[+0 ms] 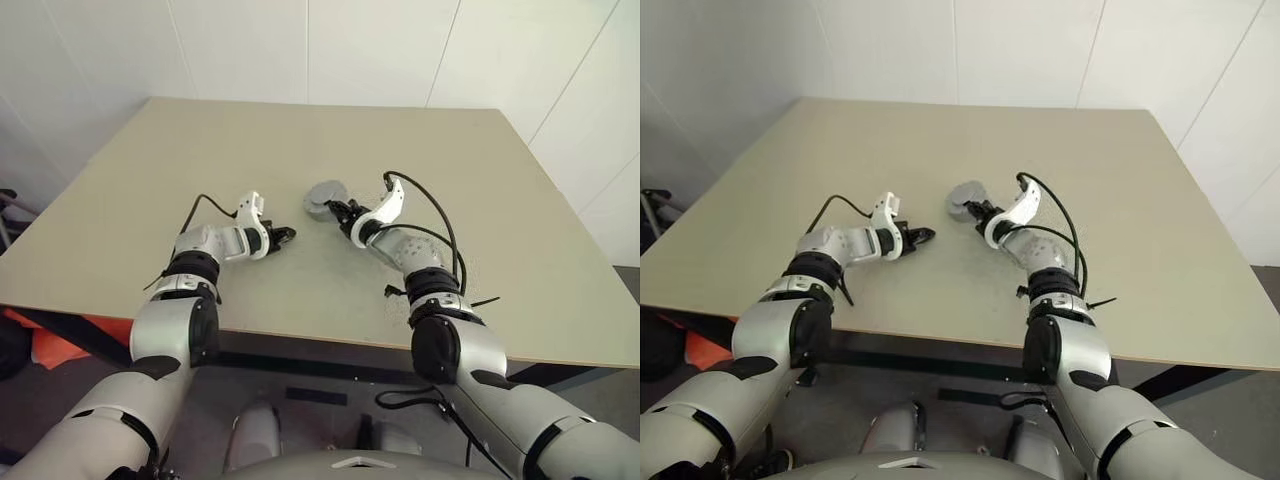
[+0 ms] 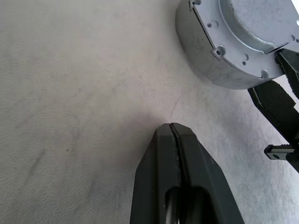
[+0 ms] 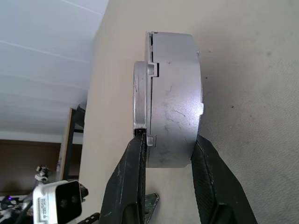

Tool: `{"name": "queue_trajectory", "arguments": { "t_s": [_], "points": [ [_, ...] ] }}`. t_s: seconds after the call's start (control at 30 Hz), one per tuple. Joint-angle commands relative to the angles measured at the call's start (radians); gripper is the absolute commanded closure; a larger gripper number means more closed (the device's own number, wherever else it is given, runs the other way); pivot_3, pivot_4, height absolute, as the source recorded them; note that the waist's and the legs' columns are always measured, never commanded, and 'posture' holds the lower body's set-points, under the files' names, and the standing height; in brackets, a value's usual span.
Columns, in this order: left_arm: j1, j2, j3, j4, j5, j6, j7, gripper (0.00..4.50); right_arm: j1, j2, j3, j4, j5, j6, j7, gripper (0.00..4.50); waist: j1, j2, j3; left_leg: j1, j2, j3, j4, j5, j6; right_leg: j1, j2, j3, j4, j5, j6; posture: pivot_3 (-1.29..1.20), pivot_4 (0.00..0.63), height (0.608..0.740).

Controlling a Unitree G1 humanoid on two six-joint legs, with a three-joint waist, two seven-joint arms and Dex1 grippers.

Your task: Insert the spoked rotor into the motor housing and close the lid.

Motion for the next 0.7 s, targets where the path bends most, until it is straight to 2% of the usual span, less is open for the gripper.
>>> {"name": "queue_trajectory", "arguments": {
  "t_s": [0.03,0.13,0.3,0.37,0.53,0.63,0.7],
  "points": [
    [0.013,0.036,0.019,-0.006,-0.001,-0.032,0.013,4.5,-0.053,-0.013,-0.062,-0.041,0.098,0.069,0.006,3.33,-0.002,0.0,0.0,-0.001,0.0,0.0,0.0,0.0,0.0,-0.001,0.0,0.0,0.0,0.0,0.0,0.0,0.0,0.74],
    [0.02,0.052,0.023,-0.024,-0.009,-0.038,-0.015,4.5,-0.065,-0.01,-0.081,-0.076,0.143,0.135,0.017,3.33,-0.01,0.0,0.0,-0.006,0.0,0.0,0.001,0.001,-0.001,-0.006,0.002,-0.001,0.0,0.0,-0.001,0.0,0.0,0.74],
    [0.044,0.148,0.086,-0.078,-0.086,0.01,-0.111,4.5,-0.067,-0.011,-0.081,-0.188,0.227,0.284,0.047,3.33,-0.026,0.0,0.001,-0.015,0.001,0.0,0.003,0.002,-0.001,-0.016,0.005,-0.001,0.002,0.001,-0.001,0.0,0.0,0.74],
    [0.061,0.189,0.093,-0.083,-0.09,0.004,-0.131,4.5,-0.066,-0.01,-0.083,-0.221,0.251,0.322,0.043,3.33,-0.023,0.0,0.001,-0.02,0.005,-0.001,0.005,0.002,-0.001,-0.02,0.01,-0.001,0.002,0.001,-0.002,0.0,0.0,0.74],
    [0.11,0.278,0.118,-0.101,-0.114,0.022,-0.203,4.5,-0.055,-0.007,-0.071,-0.285,0.298,0.415,0.055,3.33,-0.009,0.0,0.001,-0.021,0.01,-0.001,0.005,0.001,0.0,-0.02,0.015,-0.003,0.003,0.001,-0.002,0.0,0.0,0.74],
    [0.141,0.309,0.153,-0.161,-0.176,0.084,-0.266,3.9,-0.041,-0.005,-0.045,-0.315,0.3,0.457,0.063,3.33,0.001,0.0,0.001,-0.023,0.011,-0.001,0.005,0.001,-0.001,-0.02,0.015,-0.004,0.003,0.0,-0.002,0.0,0.0,0.74],
    [0.146,0.318,0.187,-0.166,-0.21,0.105,-0.267,3.21,-0.037,-0.004,-0.039,-0.32,0.3,0.466,0.062,3.33,0.006,0.0,0.001,-0.023,0.012,-0.001,0.006,0.001,-0.001,-0.021,0.015,-0.004,0.005,0.0,-0.003,0.0,0.0,0.74]
  ]
}}
